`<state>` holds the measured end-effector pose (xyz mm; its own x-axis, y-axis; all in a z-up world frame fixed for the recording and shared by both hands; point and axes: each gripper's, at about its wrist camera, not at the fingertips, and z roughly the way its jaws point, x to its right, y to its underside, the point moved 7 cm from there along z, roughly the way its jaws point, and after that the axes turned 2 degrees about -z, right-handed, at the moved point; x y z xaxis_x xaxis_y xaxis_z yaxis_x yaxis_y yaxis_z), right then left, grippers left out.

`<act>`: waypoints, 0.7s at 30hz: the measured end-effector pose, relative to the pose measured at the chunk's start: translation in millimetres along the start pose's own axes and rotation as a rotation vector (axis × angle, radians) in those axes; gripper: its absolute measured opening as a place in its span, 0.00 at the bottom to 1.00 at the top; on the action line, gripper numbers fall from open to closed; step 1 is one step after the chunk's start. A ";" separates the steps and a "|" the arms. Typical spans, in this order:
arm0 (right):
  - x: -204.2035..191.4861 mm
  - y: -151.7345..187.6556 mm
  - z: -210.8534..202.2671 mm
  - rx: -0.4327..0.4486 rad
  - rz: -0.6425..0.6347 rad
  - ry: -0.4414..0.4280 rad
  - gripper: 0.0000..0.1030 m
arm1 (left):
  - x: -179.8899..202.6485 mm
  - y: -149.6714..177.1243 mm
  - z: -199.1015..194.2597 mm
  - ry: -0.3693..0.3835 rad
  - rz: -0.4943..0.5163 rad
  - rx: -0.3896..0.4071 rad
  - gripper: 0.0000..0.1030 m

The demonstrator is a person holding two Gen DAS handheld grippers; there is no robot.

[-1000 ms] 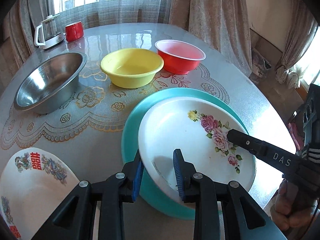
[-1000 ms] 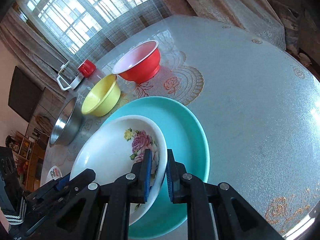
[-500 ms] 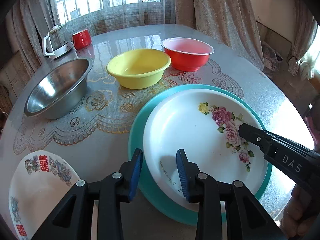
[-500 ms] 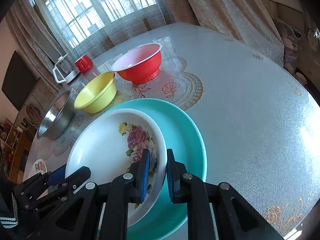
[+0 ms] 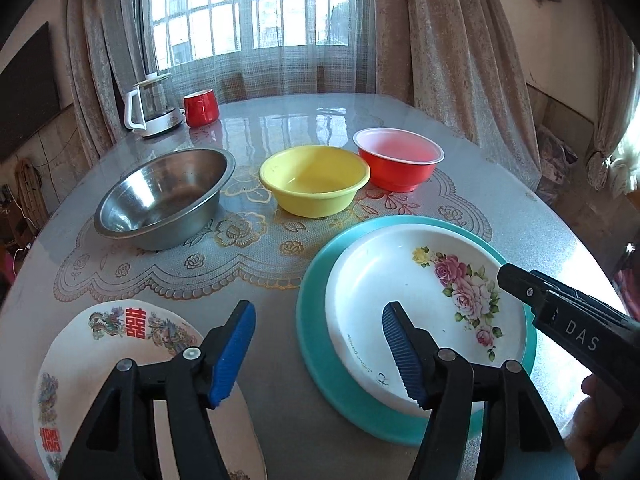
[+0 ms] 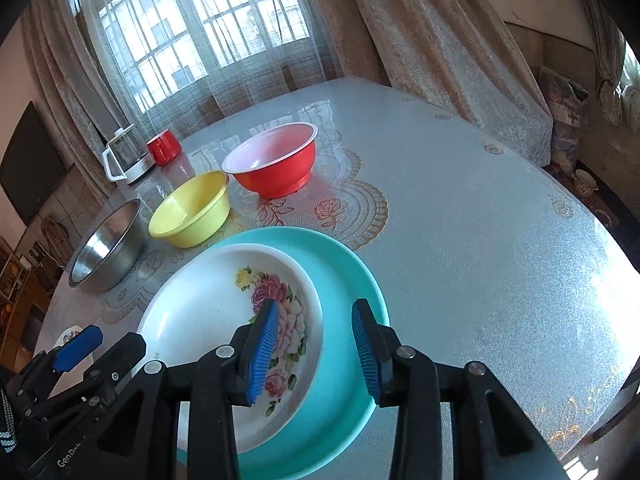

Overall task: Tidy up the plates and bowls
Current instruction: 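Open both grippers and withdraw from the stacked plates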

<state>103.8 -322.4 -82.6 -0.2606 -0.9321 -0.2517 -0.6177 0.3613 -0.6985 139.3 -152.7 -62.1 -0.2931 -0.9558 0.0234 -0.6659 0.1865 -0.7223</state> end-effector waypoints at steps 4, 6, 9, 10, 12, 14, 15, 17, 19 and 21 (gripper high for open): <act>-7.8 -3.7 -14.4 0.054 -0.052 0.023 0.38 | -3.8 2.0 -15.7 -0.004 -0.011 0.034 0.69; -13.3 -6.6 -25.1 0.107 -0.086 0.029 0.38 | -5.5 4.9 -24.0 0.003 -0.010 0.047 0.72; -19.8 -12.0 -44.6 0.201 -0.098 0.017 0.51 | -8.0 10.8 -35.8 0.007 0.003 0.062 0.73; -20.2 -13.2 -49.1 0.219 -0.091 0.010 0.56 | -9.2 12.8 -40.0 0.008 0.005 0.068 0.74; -20.8 -13.3 -54.9 0.241 -0.069 -0.026 0.71 | -13.4 14.5 -47.6 0.009 0.006 0.080 0.75; -21.2 -11.0 -54.8 0.223 -0.044 -0.081 0.73 | -17.0 15.9 -54.5 0.011 0.002 0.090 0.77; -21.1 -9.2 -53.8 0.205 -0.028 -0.093 0.73 | -19.3 16.8 -57.5 0.013 -0.002 0.094 0.77; -22.4 -6.8 -52.7 0.185 -0.007 -0.126 0.73 | -24.0 18.8 -61.7 0.017 -0.017 0.093 0.79; -26.7 -3.5 -51.2 0.167 -0.019 -0.129 0.73 | -27.8 20.9 -63.3 0.019 -0.029 0.085 0.79; -32.8 1.8 -49.6 0.141 -0.034 -0.147 0.73 | -31.1 23.2 -65.6 0.017 -0.035 0.081 0.79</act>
<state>74.5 -289.8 -42.4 -0.1234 -0.9413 -0.3141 -0.5117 0.3316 -0.7926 88.0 -103.8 -34.2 -0.2826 -0.9573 0.0608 -0.6184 0.1334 -0.7744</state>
